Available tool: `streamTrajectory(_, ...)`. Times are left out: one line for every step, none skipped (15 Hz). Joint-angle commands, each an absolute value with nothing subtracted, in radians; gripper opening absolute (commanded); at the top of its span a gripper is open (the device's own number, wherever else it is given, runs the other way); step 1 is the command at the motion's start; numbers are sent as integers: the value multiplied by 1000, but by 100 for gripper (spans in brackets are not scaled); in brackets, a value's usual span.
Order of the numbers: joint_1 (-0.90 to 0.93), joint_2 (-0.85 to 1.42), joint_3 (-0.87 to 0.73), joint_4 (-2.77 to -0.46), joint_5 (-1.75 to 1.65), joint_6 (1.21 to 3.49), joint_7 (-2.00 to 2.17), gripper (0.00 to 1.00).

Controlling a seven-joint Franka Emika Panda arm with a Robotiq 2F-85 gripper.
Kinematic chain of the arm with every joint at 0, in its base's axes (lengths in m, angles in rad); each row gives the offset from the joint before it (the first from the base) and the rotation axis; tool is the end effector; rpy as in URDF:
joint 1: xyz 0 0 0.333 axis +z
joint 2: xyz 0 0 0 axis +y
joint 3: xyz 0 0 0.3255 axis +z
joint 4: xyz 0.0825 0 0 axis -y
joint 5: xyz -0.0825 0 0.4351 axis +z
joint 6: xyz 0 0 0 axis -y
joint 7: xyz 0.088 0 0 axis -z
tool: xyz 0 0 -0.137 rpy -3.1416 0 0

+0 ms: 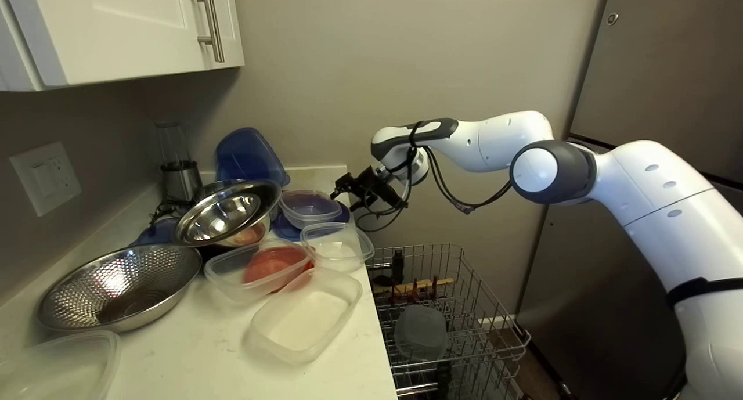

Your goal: Put one clear bowl from the counter on the rack.

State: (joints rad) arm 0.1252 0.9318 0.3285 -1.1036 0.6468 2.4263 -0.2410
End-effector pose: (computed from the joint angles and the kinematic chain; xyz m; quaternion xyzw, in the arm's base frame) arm 0.8188 0.3071 0.2796 -0.9114 -0.0409 -0.1538 0.3794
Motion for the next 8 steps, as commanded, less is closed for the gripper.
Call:
streamTrajectory(139,935,313,-1075,567,2388,-184,100)
streamTrajectory(137,939,318,-1070,553,2385,-181,100)
streamTrajectory(142,939,307,-1070,566,2378,-191,100)
streamTrajectory(139,942,311,-1067,566,2369,-194,100)
streamTrajectory(136,945,314,-1063,571,2356,-198,100)
streamTrajectory(135,947,315,-1059,573,2345,-199,100)
streamTrajectory(134,950,314,-1052,572,2330,-200,100)
streamTrajectory(136,952,311,-1046,567,2313,-199,100)
